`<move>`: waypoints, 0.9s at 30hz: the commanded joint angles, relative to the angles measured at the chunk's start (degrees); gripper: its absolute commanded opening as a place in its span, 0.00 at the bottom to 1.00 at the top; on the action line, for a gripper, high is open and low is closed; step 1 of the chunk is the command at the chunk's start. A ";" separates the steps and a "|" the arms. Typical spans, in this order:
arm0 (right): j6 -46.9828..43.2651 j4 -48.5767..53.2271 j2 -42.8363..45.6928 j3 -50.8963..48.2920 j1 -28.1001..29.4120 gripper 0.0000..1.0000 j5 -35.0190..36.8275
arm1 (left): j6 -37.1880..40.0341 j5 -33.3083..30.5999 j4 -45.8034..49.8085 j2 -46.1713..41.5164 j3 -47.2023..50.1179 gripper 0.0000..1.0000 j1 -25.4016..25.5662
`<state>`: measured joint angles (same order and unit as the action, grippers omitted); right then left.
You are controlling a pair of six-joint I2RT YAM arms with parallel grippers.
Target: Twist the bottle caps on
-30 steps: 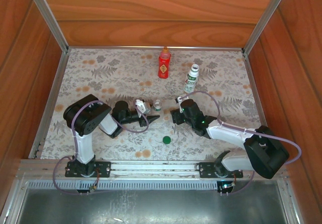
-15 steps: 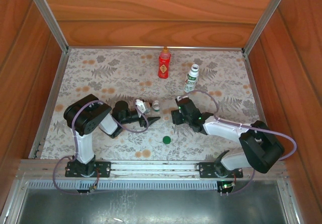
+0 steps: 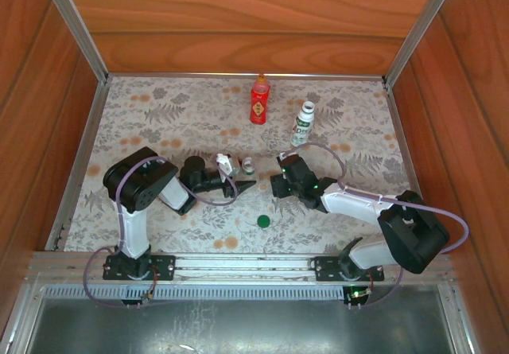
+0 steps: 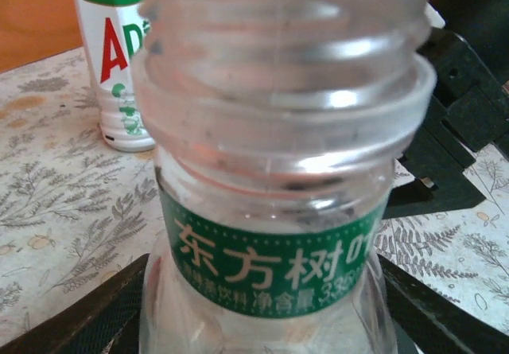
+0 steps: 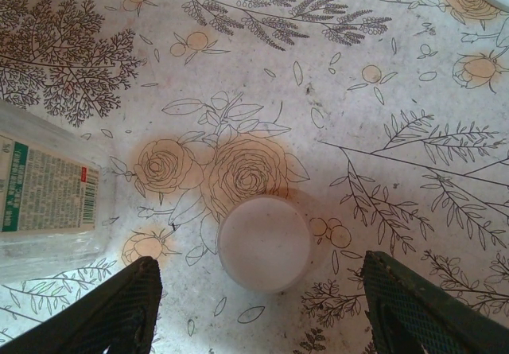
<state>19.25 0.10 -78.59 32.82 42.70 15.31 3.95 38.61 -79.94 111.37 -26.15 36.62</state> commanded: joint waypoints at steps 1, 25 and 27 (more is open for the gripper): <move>0.70 1.20 0.36 0.67 -0.37 0.71 -0.10 | -0.54 1.85 -1.27 0.73 -0.23 0.64 0.39; 1.87 0.17 -11.66 4.16 -0.42 0.63 1.63 | 0.39 1.30 -1.27 0.95 1.08 0.60 0.39; 1.92 0.32 -12.77 4.67 -0.40 0.58 2.30 | 0.29 1.31 -1.27 0.89 1.03 0.60 0.35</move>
<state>20.49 0.12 -89.34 36.67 42.70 16.67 4.08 38.89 -80.58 111.46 -25.65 36.67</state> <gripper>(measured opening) 0.594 0.602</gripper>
